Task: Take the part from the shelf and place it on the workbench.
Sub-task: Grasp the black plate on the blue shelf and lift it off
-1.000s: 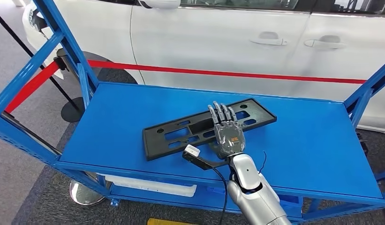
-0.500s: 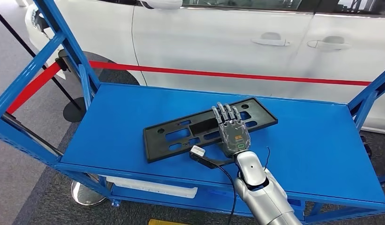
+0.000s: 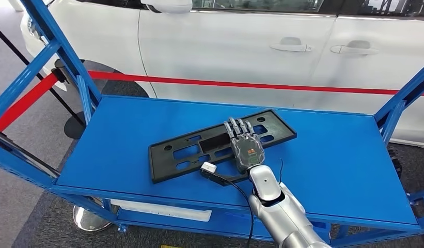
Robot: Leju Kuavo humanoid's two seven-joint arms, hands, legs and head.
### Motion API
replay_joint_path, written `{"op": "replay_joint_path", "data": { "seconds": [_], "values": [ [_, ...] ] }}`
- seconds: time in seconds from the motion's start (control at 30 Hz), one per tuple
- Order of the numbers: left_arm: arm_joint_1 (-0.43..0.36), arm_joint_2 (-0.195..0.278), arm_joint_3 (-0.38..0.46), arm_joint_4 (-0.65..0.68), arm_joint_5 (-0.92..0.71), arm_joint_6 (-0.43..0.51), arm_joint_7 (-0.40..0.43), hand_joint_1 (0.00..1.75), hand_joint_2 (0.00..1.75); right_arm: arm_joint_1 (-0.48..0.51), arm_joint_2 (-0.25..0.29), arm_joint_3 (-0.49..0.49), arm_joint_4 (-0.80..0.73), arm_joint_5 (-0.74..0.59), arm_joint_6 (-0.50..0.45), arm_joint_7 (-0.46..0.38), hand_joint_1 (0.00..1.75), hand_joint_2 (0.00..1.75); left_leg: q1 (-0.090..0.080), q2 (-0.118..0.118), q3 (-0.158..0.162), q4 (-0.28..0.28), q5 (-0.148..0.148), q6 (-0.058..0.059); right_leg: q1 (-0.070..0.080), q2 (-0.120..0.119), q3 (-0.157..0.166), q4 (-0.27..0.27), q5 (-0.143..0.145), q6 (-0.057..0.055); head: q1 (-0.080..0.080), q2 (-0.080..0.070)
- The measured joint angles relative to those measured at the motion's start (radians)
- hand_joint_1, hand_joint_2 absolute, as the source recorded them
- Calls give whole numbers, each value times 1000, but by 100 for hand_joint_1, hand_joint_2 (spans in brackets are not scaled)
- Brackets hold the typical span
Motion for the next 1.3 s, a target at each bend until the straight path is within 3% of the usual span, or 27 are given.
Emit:
{"op": "replay_joint_path", "data": {
  "seconds": [0.03,0.13,0.23,0.27,0.3,0.33,0.4,0.43,0.5,0.6,0.67,0.73,0.77,0.8,0.83,0.93,1.0,1.07,1.13,1.17,1.23,1.3],
  "values": [
    [0,0,0,0,-2,0,-2,0,0,-7,6,3,15,0,6,-1,171,175,0,0,1,-6,3,4,-1,0,-1,-1,1,5,0,0],
    [-2,-3,2,0,-12,-3,-3,0,0,-33,24,15,64,0,28,-9,175,175,8,2,10,-25,15,19,-2,0,-14,30,-24,22,3,0],
    [-5,-5,8,0,-17,-8,-3,0,0,-48,36,31,117,-2,32,-14,175,175,10,3,10,-30,19,25,-10,-1,-100,205,-109,35,9,0],
    [-5,-5,11,0,-18,-9,-3,0,0,-48,39,35,130,-3,31,-14,175,175,10,3,10,-29,18,25,-13,-1,-126,253,-121,38,9,0],
    [-4,-6,13,0,-18,-10,-3,0,0,-50,42,38,139,-3,31,-14,175,175,11,2,11,-29,17,24,-16,-1,-135,266,-113,41,9,0],
    [-4,-7,15,0,-18,-10,-3,0,0,-52,44,40,148,-5,31,-14,175,175,11,2,12,-28,16,22,-19,-2,-125,239,-86,42,9,0],
    [-4,-10,17,0,-18,-12,-3,0,0,-58,47,44,160,-11,35,-15,175,175,11,0,16,-24,11,16,-23,-4,-62,108,-18,40,10,0],
    [-5,-11,18,0,-18,-12,-3,0,0,-61,49,46,165,-14,37,-16,175,175,9,-1,15,-21,8,11,-22,-4,-34,50,3,37,10,0],
    [-6,-12,20,0,-19,-12,-2,0,0,-68,51,48,171,-20,38,-19,174,175,7,-1,14,-18,4,-1,-18,-3,-12,1,9,28,9,0],
    [-5,-13,23,0,-24,-13,-2,0,0,-80,54,50,177,-29,45,-19,174,175,11,-1,14,-15,-4,-20,-17,-3,-8,-7,13,7,8,0],
    [-5,-14,26,0,-26,-13,-2,0,0,-87,55,51,182,-36,50,-18,175,175,14,0,-12,49,-45,-27,-20,-6,-4,-14,16,-5,4,0],
    [-4,-13,31,0,-27,-13,-2,0,0,-89,55,51,187,-41,53,-18,175,175,14,0,-72,183,-110,-32,-17,-7,-3,-14,15,-11,-1,0],
    [-3,-13,34,0,-28,-13,-2,0,0,-88,55,51,191,-45,54,-18,175,175,14,0,-99,240,-129,-34,-15,-7,-3,-14,14,-12,-1,0],
    [-2,-13,37,0,-29,-13,-2,0,0,-88,55,51,194,-49,55,-18,175,175,14,0,-112,266,-129,-34,-13,-7,-2,-13,13,-13,-1,0],
    [-1,-13,40,0,-30,-13,-2,0,0,-88,55,51,196,-54,53,-19,175,175,14,0,-105,251,-108,-33,-13,-6,-1,-12,12,-13,-1,0],
    [-1,-12,43,0,-31,-13,-2,0,0,-89,55,51,199,-70,46,-21,175,175,12,1,-17,58,-15,-23,-10,-4,4,-7,7,-6,-1,0],
    [-1,-12,48,0,-34,-13,-3,0,0,-88,55,51,197,-98,34,-34,175,175,7,0,14,-8,-2,-15,-7,-1,3,-5,5,3,0,0],
    [0,-12,58,0,-37,-12,-3,0,0,-76,54,49,175,-173,18,-79,175,175,7,0,17,-13,-1,-5,-5,1,2,-7,7,14,0,0],
    [1,-15,72,0,-43,-9,-3,0,0,-43,51,46,111,-289,11,-146,175,175,12,3,20,-22,5,8,-5,1,-4,12,-10,24,2,0],
    [1,-17,80,0,-46,-8,-4,0,0,-24,50,45,63,-344,13,-173,175,175,14,5,22,-26,8,15,-5,1,-19,46,-33,28,4,0],
    [2,-20,94,0,-51,-6,-4,0,0,11,47,46,-34,-426,23,-205,175,175,14,7,21,-27,9,22,-10,1,-75,167,-99,34,8,0],
    [3,-23,107,0,-51,-2,-4,0,0,47,40,47,-118,-500,30,-235,175,175,13,7,21,-26,8,23,-13,0,-121,261,-127,38,10,0]
  ]
}}
